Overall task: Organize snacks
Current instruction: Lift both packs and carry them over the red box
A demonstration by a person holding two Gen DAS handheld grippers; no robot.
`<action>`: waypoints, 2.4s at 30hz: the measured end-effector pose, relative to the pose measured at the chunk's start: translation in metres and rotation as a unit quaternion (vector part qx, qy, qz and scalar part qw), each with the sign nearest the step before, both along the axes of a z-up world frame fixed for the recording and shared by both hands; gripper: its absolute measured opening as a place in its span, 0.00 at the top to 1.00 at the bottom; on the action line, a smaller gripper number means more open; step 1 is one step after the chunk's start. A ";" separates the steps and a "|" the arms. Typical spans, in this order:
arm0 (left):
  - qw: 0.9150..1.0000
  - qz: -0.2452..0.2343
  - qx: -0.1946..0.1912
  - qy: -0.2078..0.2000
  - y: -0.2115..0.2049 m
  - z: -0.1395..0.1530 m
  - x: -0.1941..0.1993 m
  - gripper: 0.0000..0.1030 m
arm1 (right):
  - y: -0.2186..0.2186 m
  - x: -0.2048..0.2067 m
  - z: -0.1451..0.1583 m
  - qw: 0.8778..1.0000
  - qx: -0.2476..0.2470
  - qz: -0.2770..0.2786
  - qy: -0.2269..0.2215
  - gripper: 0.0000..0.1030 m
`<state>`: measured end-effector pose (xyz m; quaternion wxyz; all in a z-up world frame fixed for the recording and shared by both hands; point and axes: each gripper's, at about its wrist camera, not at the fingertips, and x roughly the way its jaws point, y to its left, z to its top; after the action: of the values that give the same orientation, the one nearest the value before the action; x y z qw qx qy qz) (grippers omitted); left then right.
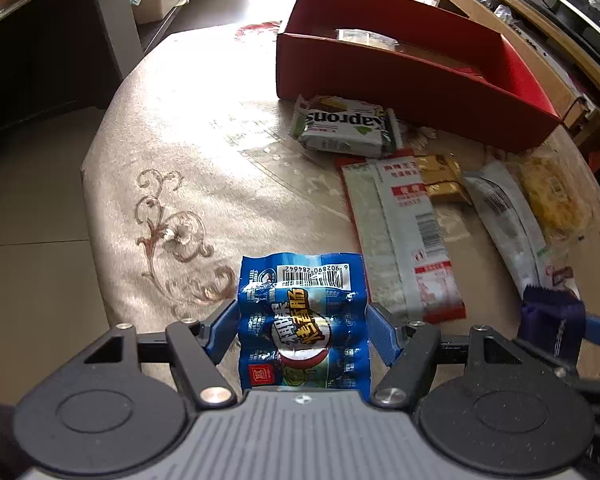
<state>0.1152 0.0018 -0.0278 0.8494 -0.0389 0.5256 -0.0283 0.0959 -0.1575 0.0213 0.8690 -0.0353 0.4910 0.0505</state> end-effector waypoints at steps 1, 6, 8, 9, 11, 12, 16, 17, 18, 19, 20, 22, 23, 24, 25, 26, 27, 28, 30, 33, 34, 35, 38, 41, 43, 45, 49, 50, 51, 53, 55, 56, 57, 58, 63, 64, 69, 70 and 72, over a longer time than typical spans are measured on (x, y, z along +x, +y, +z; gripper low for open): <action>1.000 0.000 0.001 -0.001 -0.001 0.001 -0.002 0.36 | -0.001 -0.001 0.000 1.000 -0.003 -0.003 -0.002 0.28; 1.000 -0.005 0.002 -0.008 -0.003 0.005 -0.006 0.36 | -0.003 -0.004 0.005 1.000 -0.003 -0.013 -0.013 0.28; 1.000 -0.006 0.003 -0.013 -0.005 0.007 -0.009 0.36 | -0.003 -0.004 0.005 1.000 -0.008 -0.017 -0.017 0.28; 1.000 -0.007 0.002 -0.016 -0.006 0.008 -0.010 0.36 | -0.002 -0.004 0.006 1.000 -0.009 -0.019 -0.018 0.28; 1.000 -0.010 0.002 -0.022 -0.009 0.012 -0.013 0.36 | -0.004 -0.003 0.008 0.999 -0.006 -0.024 -0.023 0.28; 1.000 -0.010 0.001 -0.025 -0.010 0.015 -0.014 0.36 | -0.004 -0.003 0.009 0.999 -0.004 -0.026 -0.026 0.28; 0.999 -0.003 -0.001 -0.041 -0.011 0.025 -0.012 0.36 | -0.003 -0.001 0.016 0.999 0.001 -0.027 -0.038 0.28; 0.999 -0.001 -0.001 -0.047 -0.011 0.028 -0.010 0.36 | -0.003 0.000 0.018 0.999 0.004 -0.028 -0.042 0.28; 0.999 -0.001 -0.001 -0.051 -0.012 0.030 -0.008 0.36 | -0.003 0.001 0.020 0.999 0.005 -0.029 -0.046 0.28; 0.999 -0.002 0.000 -0.055 -0.013 0.030 -0.006 0.36 | -0.003 0.003 0.022 0.998 0.005 -0.029 -0.050 0.28; 0.998 -0.003 0.001 -0.058 -0.014 0.031 -0.003 0.36 | -0.003 0.005 0.024 0.998 0.003 -0.031 -0.055 0.28; 0.998 -0.003 0.001 -0.065 -0.017 0.033 0.003 0.36 | -0.004 0.012 0.026 0.997 -0.003 -0.035 -0.062 0.28; 0.998 -0.003 0.000 -0.069 -0.018 0.033 0.007 0.36 | -0.004 0.016 0.027 0.997 -0.004 -0.038 -0.064 0.28; 0.997 -0.002 -0.003 -0.072 -0.018 0.035 0.011 0.36 | -0.005 0.021 0.028 0.997 -0.004 -0.042 -0.066 0.28; 0.997 0.000 -0.006 -0.075 -0.019 0.036 0.015 0.36 | -0.006 0.026 0.030 0.997 -0.003 -0.045 -0.068 0.28; 0.997 0.002 -0.009 -0.078 -0.019 0.038 0.019 0.36 | -0.008 0.029 0.031 0.996 -0.001 -0.048 -0.070 0.28; 0.997 0.004 -0.012 -0.081 -0.019 0.040 0.024 0.36 | -0.009 0.032 0.032 0.996 0.001 -0.051 -0.071 0.28; 0.996 0.006 -0.014 -0.084 -0.020 0.042 0.028 0.36 | -0.011 0.036 0.032 0.996 0.003 -0.053 -0.072 0.28; 0.996 0.009 -0.015 -0.092 -0.022 0.047 0.037 0.36 | -0.015 0.044 0.034 0.996 0.008 -0.060 -0.072 0.28; 0.995 0.010 -0.013 -0.099 -0.025 0.051 0.049 0.36 | -0.020 0.055 0.037 0.995 0.014 -0.067 -0.076 0.28; 0.995 0.009 -0.013 -0.100 -0.027 0.052 0.055 0.36 | -0.022 0.059 0.038 0.994 0.016 -0.069 -0.078 0.28; 0.995 0.010 -0.013 -0.101 -0.027 0.053 0.058 0.36 | -0.024 0.063 0.040 0.994 0.018 -0.072 -0.080 0.28; 0.994 0.010 -0.017 -0.108 -0.032 0.059 0.071 0.36 | -0.030 0.076 0.045 0.993 0.024 -0.077 -0.087 0.28; 0.993 0.011 -0.015 -0.120 -0.035 0.065 0.084 0.36 | -0.034 0.089 0.050 0.992 0.030 -0.082 -0.096 0.28; 0.992 0.012 -0.012 -0.126 -0.038 0.068 0.094 0.36 | -0.037 0.098 0.054 0.991 0.031 -0.084 -0.101 0.28; 0.992 0.013 -0.014 -0.127 -0.039 0.069 0.105 0.36 | -0.040 0.107 0.055 0.990 0.033 -0.089 -0.104 0.28; 0.991 0.011 -0.013 -0.135 -0.045 0.073 0.121 0.36 | -0.045 0.125 0.058 0.989 0.036 -0.093 -0.109 0.28; 0.990 0.011 -0.011 -0.138 -0.047 0.074 0.125 0.36 | -0.045 0.129 0.059 0.989 0.036 -0.093 -0.111 0.28; 0.990 0.011 -0.010 -0.140 -0.048 0.074 0.128 0.36 | -0.045 0.133 0.060 0.989 0.036 -0.093 -0.112 0.28; 0.990 0.012 -0.012 -0.140 -0.050 0.075 0.135 0.36 | -0.044 0.139 0.062 0.989 0.035 -0.091 -0.115 0.28; 0.990 0.011 -0.013 -0.140 -0.052 0.076 0.141 0.36 | -0.045 0.146 0.063 0.989 0.032 -0.091 -0.116 0.28; 0.990 0.011 -0.012 -0.141 -0.053 0.076 0.143 0.36 | -0.045 0.149 0.063 0.988 0.031 -0.091 -0.117 0.28; 0.990 0.010 -0.011 -0.142 -0.054 0.077 0.146 0.36 | -0.045 0.152 0.064 0.988 0.030 -0.092 -0.118 0.27; 0.990 0.010 -0.010 -0.144 -0.055 0.077 0.148 0.36 | -0.046 0.155 0.064 0.988 0.028 -0.093 -0.119 0.27; 0.989 0.011 -0.007 -0.147 -0.059 0.078 0.161 0.36 | -0.047 0.166 0.063 0.988 0.024 -0.094 -0.121 0.28; 0.989 0.012 -0.007 -0.147 -0.060 0.077 0.163 0.36 | -0.047 0.168 0.063 0.988 0.023 -0.094 -0.121 0.28; 0.989 0.010 -0.003 -0.145 -0.064 0.075 0.174 0.36 | -0.047 0.182 0.062 0.988 0.015 -0.094 -0.120 0.27; 0.989 0.011 -0.002 -0.145 -0.066 0.075 0.176 0.36 | -0.047 0.184 0.061 0.988 0.014 -0.094 -0.119 0.27; 0.989 0.012 -0.001 -0.145 -0.067 0.074 0.180 0.36 | -0.047 0.188 0.060 0.988 0.013 -0.094 -0.118 0.27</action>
<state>0.2949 -0.0649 0.0465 0.9167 -0.0416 0.3967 -0.0237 0.2838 -0.2043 0.0810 0.9222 0.0169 0.3852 -0.0299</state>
